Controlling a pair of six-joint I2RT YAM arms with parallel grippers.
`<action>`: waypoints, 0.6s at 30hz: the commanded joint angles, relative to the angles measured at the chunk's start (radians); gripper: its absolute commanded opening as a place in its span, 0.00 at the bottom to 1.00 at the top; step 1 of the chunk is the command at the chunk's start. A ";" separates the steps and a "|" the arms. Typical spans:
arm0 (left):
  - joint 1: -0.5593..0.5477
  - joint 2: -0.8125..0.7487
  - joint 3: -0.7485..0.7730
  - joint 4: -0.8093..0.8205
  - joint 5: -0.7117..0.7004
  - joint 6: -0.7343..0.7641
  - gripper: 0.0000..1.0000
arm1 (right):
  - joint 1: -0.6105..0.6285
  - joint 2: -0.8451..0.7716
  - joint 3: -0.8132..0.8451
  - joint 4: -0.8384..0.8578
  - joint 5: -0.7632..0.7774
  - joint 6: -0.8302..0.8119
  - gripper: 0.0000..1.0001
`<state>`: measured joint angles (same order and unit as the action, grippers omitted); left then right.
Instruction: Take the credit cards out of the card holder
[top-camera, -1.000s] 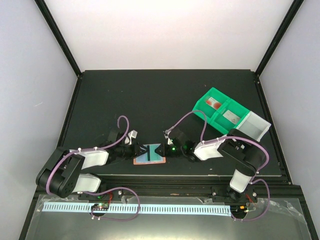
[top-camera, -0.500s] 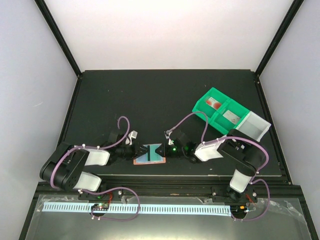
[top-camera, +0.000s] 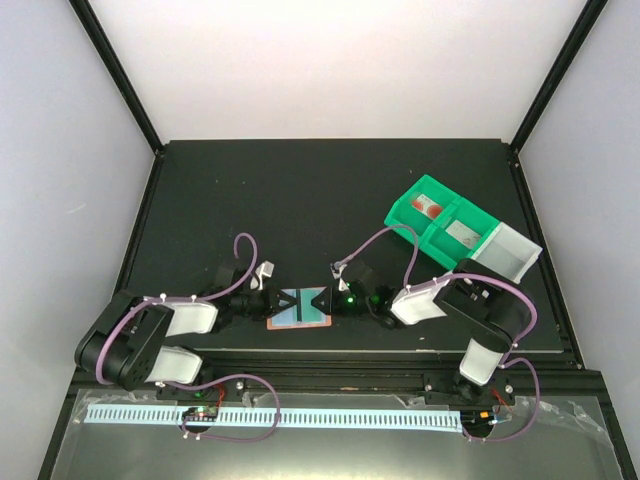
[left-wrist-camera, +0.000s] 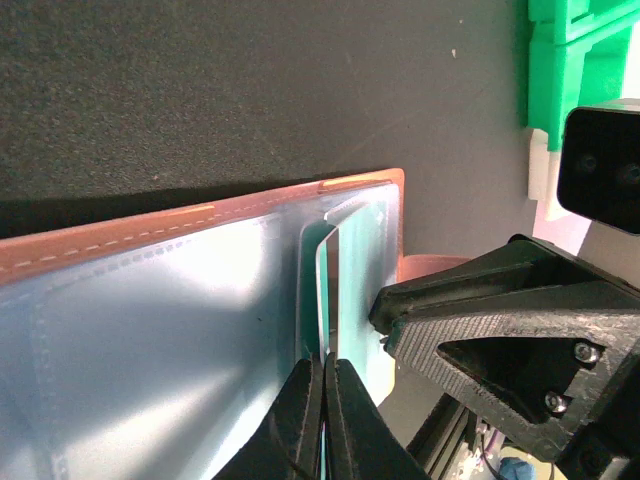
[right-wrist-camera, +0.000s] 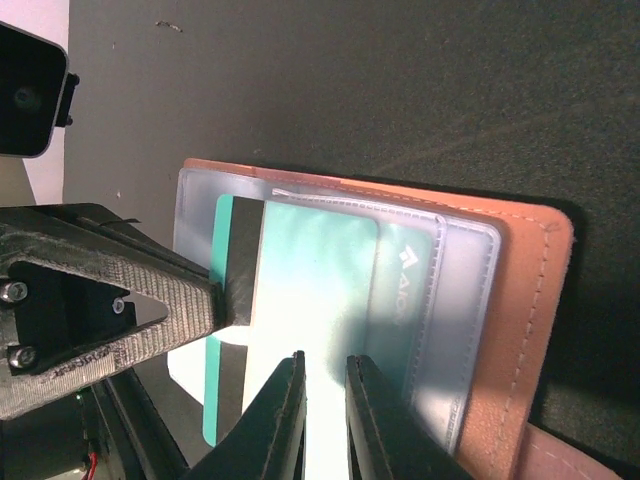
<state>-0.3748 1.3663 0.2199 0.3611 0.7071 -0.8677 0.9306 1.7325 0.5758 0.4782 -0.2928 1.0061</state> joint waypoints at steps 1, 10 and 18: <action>0.000 -0.050 0.001 -0.052 -0.012 0.004 0.02 | 0.000 0.014 -0.048 -0.093 0.038 0.011 0.15; 0.015 -0.167 -0.008 -0.137 -0.035 0.028 0.02 | 0.000 0.013 -0.051 -0.089 0.034 0.010 0.14; -0.003 -0.143 -0.007 -0.005 0.021 -0.005 0.23 | 0.000 0.032 -0.050 -0.064 0.029 0.022 0.13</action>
<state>-0.3687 1.2064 0.2070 0.2623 0.6918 -0.8642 0.9306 1.7317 0.5602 0.5030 -0.2909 1.0206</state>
